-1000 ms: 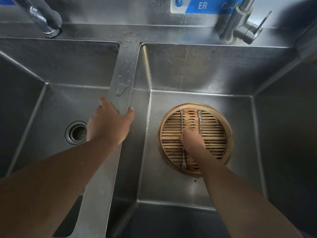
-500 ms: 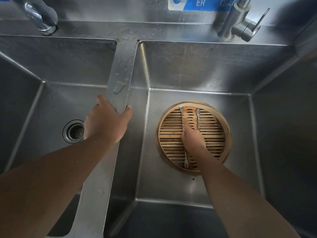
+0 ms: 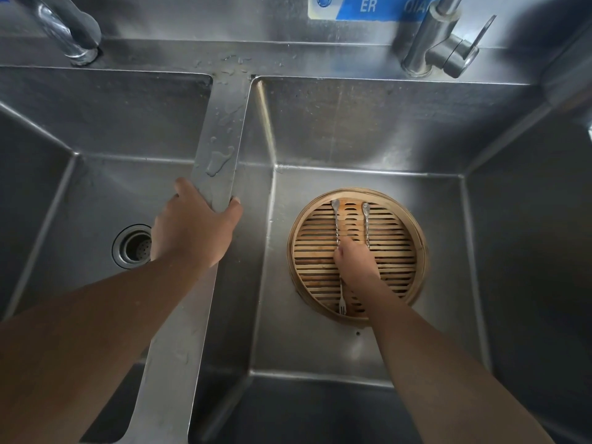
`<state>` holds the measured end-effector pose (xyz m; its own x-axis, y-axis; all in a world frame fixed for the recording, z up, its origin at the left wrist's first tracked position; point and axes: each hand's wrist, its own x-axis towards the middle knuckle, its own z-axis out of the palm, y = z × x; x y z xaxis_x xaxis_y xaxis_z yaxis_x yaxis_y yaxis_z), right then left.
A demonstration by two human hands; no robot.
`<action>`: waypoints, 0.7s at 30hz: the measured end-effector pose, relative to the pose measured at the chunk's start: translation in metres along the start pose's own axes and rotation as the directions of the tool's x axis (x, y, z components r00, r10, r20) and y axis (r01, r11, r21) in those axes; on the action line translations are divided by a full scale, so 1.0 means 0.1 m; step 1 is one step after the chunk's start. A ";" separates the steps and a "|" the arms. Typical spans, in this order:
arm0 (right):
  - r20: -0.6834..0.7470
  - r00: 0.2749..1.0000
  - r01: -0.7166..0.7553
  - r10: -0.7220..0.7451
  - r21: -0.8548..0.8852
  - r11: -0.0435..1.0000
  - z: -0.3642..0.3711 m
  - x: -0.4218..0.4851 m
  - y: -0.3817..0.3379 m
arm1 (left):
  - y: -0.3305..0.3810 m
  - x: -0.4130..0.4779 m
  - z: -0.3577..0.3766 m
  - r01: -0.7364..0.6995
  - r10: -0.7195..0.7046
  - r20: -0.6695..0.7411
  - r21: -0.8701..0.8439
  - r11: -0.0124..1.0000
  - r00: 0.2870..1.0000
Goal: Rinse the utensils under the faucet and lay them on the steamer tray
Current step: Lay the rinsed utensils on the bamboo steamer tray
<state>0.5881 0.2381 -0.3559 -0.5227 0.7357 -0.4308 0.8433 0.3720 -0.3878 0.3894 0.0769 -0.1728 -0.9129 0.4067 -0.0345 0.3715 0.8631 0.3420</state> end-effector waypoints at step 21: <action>-0.034 0.998 -0.044 0.045 0.031 0.999 -0.01 -0.10 -0.05 | -0.01 0.00 0.01 -0.010 0.010 -0.005 -0.003 1.000 1.000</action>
<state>0.5889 0.2295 -0.3492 -0.4800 0.7704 -0.4197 0.8609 0.3218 -0.3940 0.3892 0.0768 -0.1738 -0.9101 0.4135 -0.0260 0.3801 0.8582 0.3450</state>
